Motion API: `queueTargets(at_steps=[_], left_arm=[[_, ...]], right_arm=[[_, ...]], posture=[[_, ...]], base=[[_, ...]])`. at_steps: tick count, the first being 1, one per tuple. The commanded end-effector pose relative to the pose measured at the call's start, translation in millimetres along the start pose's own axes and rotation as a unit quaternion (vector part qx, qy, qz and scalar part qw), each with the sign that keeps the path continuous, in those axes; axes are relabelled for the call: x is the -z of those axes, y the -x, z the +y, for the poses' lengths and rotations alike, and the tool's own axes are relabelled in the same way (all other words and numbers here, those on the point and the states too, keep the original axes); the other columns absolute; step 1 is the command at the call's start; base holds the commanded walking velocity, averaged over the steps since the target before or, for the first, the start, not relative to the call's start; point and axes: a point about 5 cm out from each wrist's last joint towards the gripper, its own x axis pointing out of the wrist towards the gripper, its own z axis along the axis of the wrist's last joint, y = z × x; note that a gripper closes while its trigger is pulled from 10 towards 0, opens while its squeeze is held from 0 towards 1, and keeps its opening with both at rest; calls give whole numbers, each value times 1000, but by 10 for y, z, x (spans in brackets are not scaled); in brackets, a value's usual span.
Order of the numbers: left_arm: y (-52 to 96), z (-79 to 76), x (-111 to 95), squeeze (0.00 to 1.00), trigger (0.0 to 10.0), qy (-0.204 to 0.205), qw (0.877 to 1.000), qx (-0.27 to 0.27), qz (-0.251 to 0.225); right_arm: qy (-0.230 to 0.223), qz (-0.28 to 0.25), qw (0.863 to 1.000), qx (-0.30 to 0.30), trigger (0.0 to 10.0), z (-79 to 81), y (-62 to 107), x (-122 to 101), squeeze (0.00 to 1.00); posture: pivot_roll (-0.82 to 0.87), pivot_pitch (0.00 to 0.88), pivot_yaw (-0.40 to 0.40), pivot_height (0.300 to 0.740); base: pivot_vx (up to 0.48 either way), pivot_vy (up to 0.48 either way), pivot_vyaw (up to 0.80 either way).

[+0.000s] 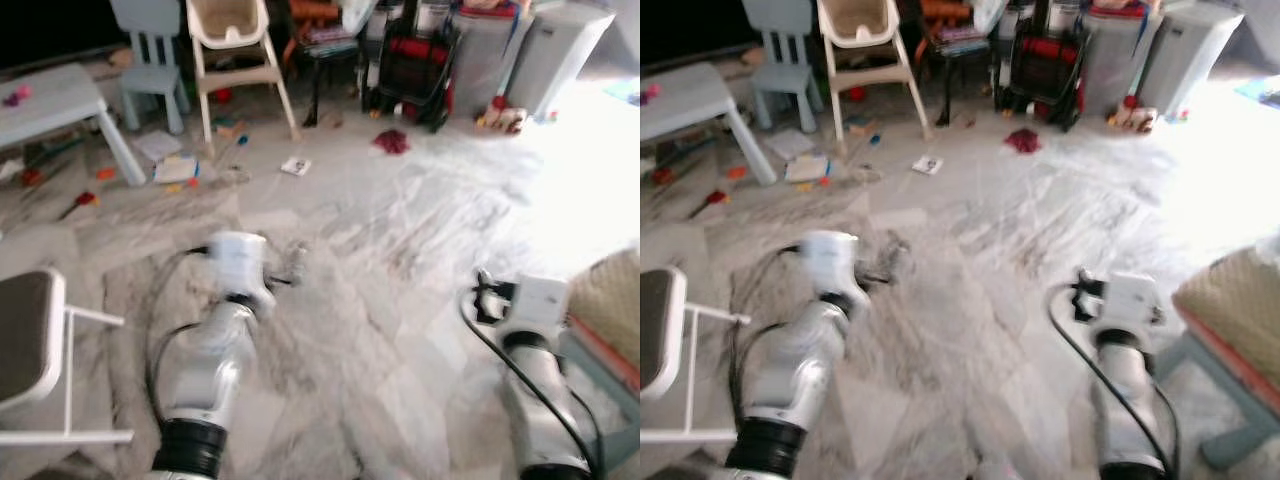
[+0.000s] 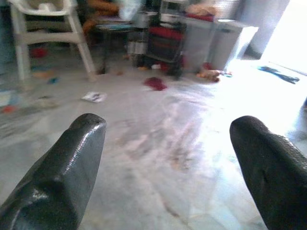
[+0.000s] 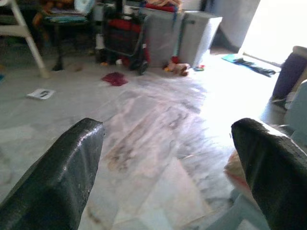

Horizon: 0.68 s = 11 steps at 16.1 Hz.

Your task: Move the pillow to the sofa

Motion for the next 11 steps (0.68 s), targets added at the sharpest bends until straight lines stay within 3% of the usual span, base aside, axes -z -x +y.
queueTargets(at_steps=[1,8,10,11], left_arm=[[43,154,2,0,10000,-6,1000,-25,4],[48,188,37,0,10000,-19,999,-31,11],[125,277,91,0,10000,-25,998,-45,24],[238,350,156,0,10000,-28,997,-57,39]], right_arm=[[-10,-8,1000,-16,10000,127,-12,-44,0],[-9,1,1000,-23,10000,135,21,-12,0],[-7,5,999,-34,10000,152,55,1,0],[-8,12,999,-40,10000,149,107,37,0]], posture=[[-38,0,24,740],[-20,0,-22,740],[-14,0,-27,740],[-11,0,-24,740]], base=[[270,0,-800],[266,0,-800],[246,0,-800],[244,0,-800]])
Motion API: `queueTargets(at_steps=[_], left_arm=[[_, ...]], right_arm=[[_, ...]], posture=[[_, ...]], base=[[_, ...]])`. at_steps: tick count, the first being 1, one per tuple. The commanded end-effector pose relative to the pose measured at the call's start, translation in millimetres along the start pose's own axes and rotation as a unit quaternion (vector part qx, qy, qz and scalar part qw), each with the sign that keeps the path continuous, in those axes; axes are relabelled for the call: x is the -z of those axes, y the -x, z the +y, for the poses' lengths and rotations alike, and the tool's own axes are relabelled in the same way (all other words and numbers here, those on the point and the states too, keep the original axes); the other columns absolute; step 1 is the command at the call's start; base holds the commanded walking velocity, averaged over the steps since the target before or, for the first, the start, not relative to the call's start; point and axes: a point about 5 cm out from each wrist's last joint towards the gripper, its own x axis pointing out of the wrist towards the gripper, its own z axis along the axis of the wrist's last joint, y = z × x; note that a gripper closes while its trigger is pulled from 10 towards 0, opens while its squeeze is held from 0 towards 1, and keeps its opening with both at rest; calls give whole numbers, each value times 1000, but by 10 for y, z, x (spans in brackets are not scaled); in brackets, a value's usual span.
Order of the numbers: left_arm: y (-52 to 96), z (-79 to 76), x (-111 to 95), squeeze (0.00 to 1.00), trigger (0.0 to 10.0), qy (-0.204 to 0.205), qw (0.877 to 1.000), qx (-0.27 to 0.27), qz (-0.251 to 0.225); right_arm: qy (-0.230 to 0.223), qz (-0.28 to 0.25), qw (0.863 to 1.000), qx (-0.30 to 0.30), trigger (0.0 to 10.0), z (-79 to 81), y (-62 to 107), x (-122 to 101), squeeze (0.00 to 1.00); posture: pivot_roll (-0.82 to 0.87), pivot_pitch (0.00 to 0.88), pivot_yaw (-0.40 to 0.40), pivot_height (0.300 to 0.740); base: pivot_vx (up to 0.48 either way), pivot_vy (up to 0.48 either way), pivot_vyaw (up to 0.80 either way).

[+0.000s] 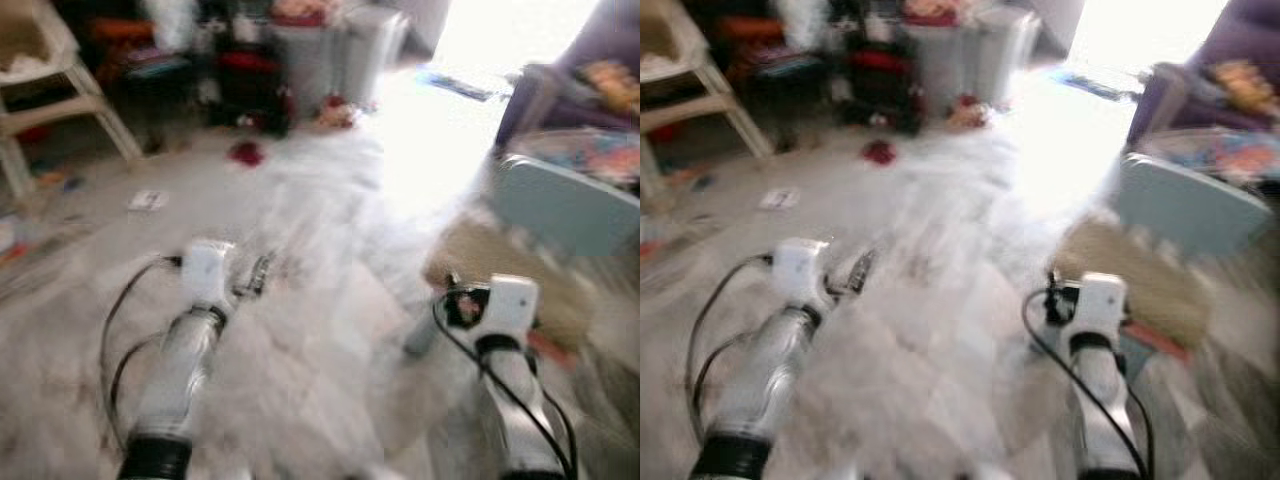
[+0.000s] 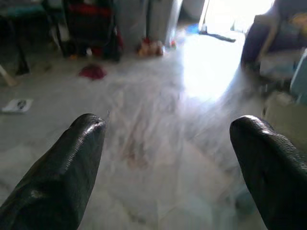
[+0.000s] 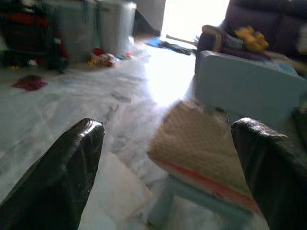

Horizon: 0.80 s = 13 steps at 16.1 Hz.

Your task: Move the pillow to the sofa

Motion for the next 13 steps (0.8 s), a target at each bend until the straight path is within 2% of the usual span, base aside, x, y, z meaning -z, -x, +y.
queueTargets(at_steps=[1,5,7,10,13], left_arm=[[14,-61,-27,0,10000,-2,1000,12,-1],[115,25,44,0,10000,-14,1000,12,19],[73,48,20,0,10000,-13,1000,8,20],[6,-32,-61,0,10000,-7,1000,18,5],[-6,-48,-76,0,10000,-13,1000,25,7]], right_arm=[[2,8,1000,7,10000,-79,34,17,0],[6,25,1000,8,10000,-177,193,86,0],[5,30,999,17,10000,-227,200,100,0],[1,28,999,22,10000,-208,177,75,0],[-5,24,999,24,10000,-187,164,56,0]], posture=[[-11,0,-24,740],[-11,0,-4,740],[-18,0,3,740],[-23,0,14,740],[-23,0,19,740]], base=[[240,0,-800],[0,0,-800],[0,0,-800],[0,0,-800],[82,0,-800]])
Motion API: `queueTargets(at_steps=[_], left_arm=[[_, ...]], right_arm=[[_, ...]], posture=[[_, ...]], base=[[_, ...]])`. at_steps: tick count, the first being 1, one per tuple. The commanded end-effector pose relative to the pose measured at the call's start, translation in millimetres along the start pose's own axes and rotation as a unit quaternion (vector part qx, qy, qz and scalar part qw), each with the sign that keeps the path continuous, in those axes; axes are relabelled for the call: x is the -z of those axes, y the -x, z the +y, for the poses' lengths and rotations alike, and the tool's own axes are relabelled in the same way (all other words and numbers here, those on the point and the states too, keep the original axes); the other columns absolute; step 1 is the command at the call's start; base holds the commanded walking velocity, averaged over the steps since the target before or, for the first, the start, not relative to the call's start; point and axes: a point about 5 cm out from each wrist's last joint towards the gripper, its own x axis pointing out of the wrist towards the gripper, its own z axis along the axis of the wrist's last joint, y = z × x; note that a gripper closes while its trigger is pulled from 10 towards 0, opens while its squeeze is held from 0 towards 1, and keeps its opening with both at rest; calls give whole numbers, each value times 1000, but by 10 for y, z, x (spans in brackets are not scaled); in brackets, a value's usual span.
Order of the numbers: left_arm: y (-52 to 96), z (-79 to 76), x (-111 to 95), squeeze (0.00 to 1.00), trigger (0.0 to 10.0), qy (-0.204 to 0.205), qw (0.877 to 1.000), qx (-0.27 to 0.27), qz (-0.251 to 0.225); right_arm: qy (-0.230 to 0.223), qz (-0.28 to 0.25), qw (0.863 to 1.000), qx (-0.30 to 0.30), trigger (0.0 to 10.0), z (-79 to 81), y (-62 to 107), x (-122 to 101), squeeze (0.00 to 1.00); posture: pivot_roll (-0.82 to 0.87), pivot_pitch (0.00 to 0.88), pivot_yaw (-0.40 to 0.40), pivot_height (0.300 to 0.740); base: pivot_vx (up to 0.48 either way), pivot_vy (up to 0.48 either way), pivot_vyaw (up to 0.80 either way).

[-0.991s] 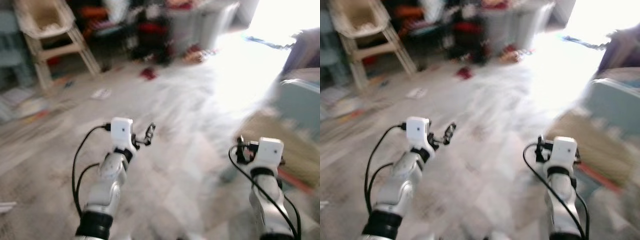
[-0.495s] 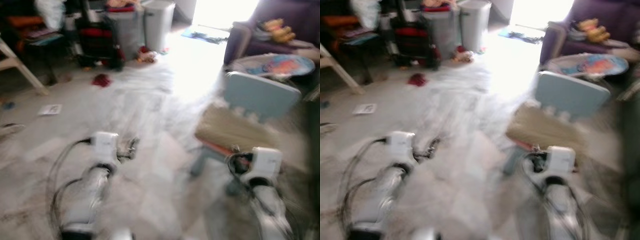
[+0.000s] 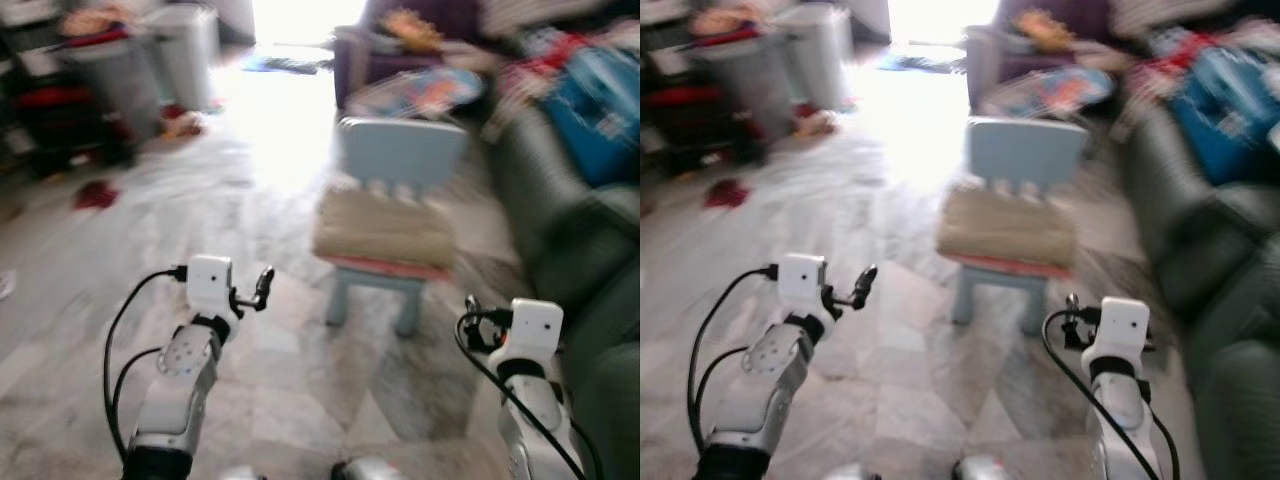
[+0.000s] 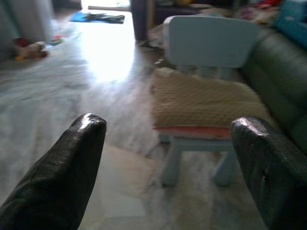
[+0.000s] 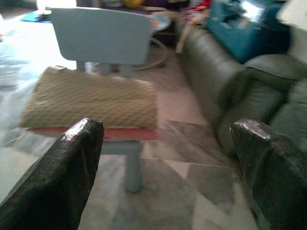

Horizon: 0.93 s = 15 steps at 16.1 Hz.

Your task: Move the pillow to the sofa

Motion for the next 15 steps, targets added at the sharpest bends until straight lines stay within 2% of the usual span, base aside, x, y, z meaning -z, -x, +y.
queueTargets(at_steps=[1,3,5,15], left_arm=[[-8,40,-22,0,10000,-9,1000,-4,3],[-14,40,-25,0,10000,-10,1000,-4,3],[-24,31,-33,0,10000,-10,1000,-4,2],[-65,-64,-47,0,10000,-7,1000,3,-5]], right_arm=[[-9,-6,1000,-1,10000,43,-23,-51,0],[-12,-5,1000,-2,10000,52,-28,-50,0],[-13,-4,1000,-3,10000,56,-48,-58,0],[-4,-18,1000,-16,10000,82,-168,-163,0]], posture=[[-24,0,21,740],[-25,0,20,740],[-26,0,19,740],[-33,0,9,740]], base=[[289,0,-800],[292,0,-637],[313,0,0],[385,270,0]])
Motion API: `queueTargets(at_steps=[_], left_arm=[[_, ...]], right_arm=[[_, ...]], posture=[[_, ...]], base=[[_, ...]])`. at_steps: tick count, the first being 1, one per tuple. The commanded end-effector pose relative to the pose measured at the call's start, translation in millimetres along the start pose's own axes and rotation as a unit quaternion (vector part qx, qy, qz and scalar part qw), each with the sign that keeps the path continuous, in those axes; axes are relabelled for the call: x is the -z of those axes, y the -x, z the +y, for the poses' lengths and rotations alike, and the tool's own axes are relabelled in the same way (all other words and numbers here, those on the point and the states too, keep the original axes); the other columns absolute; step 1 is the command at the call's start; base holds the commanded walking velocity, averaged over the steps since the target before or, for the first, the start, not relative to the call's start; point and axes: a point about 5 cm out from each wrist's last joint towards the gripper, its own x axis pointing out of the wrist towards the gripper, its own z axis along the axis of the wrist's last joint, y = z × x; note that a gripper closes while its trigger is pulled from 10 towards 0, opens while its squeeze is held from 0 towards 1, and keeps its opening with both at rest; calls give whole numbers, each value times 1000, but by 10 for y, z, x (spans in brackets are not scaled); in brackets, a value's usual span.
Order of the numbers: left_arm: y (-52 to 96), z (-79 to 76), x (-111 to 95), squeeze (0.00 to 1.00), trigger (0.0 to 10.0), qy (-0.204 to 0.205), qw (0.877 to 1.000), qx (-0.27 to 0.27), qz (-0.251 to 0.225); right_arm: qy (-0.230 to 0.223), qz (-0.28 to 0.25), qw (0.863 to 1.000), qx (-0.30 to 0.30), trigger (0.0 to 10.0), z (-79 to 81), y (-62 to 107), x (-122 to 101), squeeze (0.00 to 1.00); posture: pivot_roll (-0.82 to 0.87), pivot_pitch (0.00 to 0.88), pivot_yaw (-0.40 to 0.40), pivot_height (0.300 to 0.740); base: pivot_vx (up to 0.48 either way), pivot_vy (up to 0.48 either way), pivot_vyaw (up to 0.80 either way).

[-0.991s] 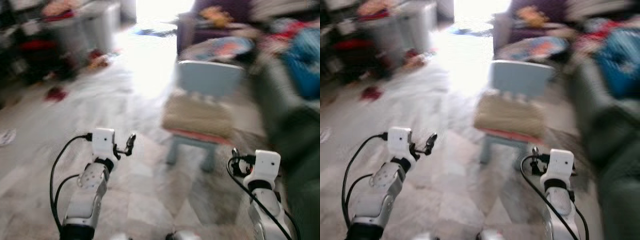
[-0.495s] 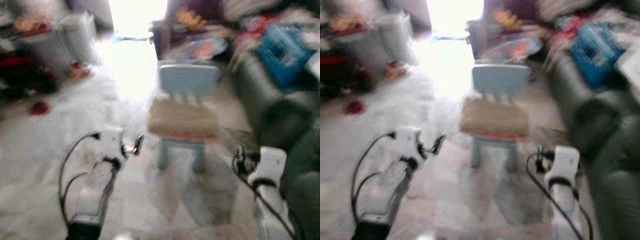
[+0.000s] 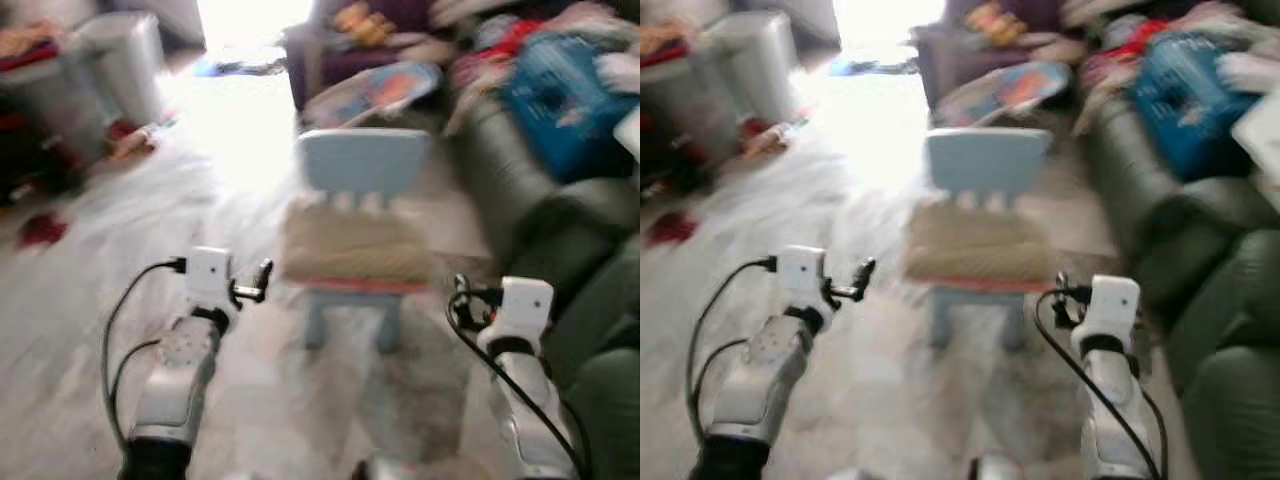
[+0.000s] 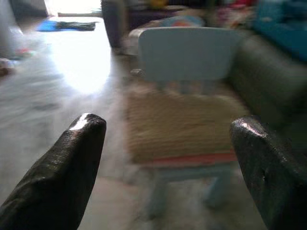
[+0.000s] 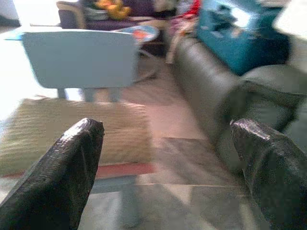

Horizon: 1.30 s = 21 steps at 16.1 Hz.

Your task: Move the pillow to the sofa

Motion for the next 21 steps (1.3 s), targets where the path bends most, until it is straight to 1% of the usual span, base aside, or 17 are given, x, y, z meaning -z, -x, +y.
queueTargets(at_steps=[1,2,7,15,19,21], left_arm=[[13,71,-15,0,10000,-13,1000,-12,-1],[11,63,-16,0,10000,-13,1000,-11,-1],[-14,28,-14,0,10000,-22,1000,-9,3],[-35,-11,-22,0,10000,-26,1000,-9,4],[-47,-21,-21,0,10000,-24,1000,-10,3],[-47,-31,-28,0,10000,-17,1000,-5,-4]], right_arm=[[-7,-3,1000,-11,10000,82,-20,-33,0],[-7,-4,1000,-11,10000,86,-21,-34,0],[-6,-7,1000,-17,10000,124,-53,-56,0],[-9,-10,1000,-21,10000,185,-104,-79,0],[-8,-9,1000,-22,10000,185,-111,-76,0],[-6,-7,1000,-22,10000,178,-118,-69,0]], posture=[[-34,0,7,740],[-34,0,7,740],[-34,0,7,740],[-34,0,15,740],[-38,0,13,740],[-39,0,12,740]], base=[[405,255,0],[405,255,0],[459,0,0],[398,-265,0],[391,-273,0],[457,0,0]])
